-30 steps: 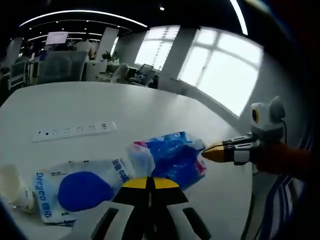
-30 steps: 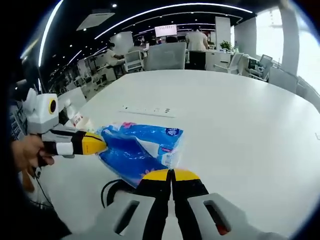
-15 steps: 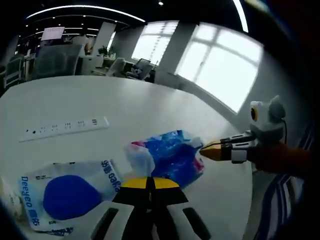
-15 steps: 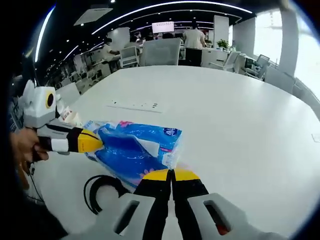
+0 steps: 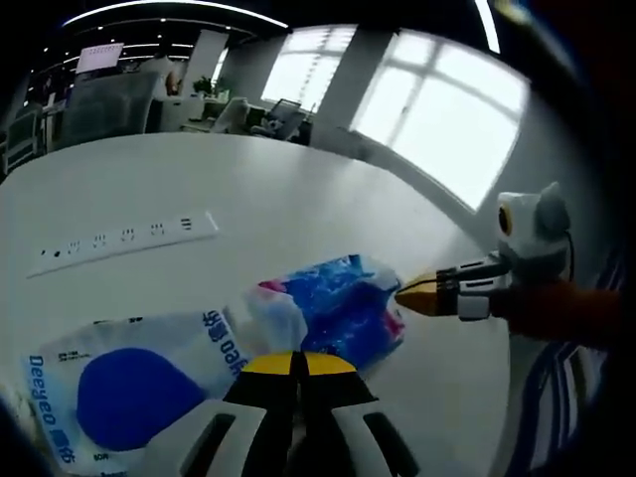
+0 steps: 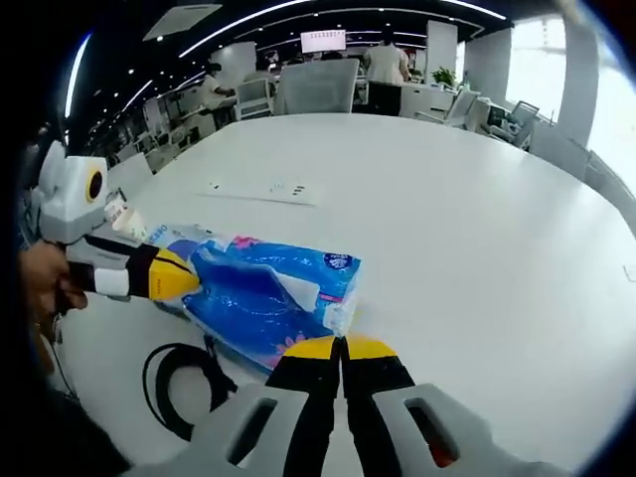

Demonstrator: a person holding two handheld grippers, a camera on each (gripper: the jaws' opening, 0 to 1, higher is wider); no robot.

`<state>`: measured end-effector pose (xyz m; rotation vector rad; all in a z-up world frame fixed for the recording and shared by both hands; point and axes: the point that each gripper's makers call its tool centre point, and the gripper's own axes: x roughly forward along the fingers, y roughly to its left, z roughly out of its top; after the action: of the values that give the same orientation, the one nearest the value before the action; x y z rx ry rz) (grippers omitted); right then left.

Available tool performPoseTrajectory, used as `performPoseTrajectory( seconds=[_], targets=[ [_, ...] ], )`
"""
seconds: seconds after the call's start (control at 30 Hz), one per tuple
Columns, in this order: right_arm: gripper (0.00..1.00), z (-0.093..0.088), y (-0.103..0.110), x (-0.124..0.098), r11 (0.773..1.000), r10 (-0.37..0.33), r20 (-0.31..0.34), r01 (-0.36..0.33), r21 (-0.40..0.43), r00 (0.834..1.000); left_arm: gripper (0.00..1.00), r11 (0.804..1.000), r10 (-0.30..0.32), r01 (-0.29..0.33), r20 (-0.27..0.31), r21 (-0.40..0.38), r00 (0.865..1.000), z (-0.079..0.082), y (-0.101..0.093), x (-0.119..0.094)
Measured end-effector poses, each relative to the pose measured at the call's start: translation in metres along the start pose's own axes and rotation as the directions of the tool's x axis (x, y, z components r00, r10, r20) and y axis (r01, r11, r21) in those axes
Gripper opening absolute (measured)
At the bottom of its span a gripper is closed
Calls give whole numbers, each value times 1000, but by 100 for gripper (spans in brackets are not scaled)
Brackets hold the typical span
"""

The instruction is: Arrange the tabletop items into an orderly group along one side of the table until the central work area is clear of visible clutter.

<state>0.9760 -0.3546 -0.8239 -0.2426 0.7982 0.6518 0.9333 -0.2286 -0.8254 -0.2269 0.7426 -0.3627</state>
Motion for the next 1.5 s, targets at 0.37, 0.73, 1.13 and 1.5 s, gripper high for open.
performPoseTrajectory(
  seconds=[0.37, 0.73, 1.13, 1.5],
  targets=[
    [0, -5, -9, 21, 1000, -16, -6, 16, -3, 1000, 0, 1000, 20, -19, -41, 22, 999, -6, 2, 9],
    [0, -11, -11, 31, 999, -36, -21, 36, 6, 999, 3, 993, 40, -23, -151, 116, 988, -11, 11, 20],
    [0, -14, -17, 36, 999, -50, -16, 50, -17, 999, 2, 994, 45, -29, -157, 103, 987, -11, 14, 18],
    [12, -4, -13, 26, 999, -39, 30, 40, -20, 999, 3, 991, 48, -29, -143, 134, 989, -7, 13, 10]
  ],
)
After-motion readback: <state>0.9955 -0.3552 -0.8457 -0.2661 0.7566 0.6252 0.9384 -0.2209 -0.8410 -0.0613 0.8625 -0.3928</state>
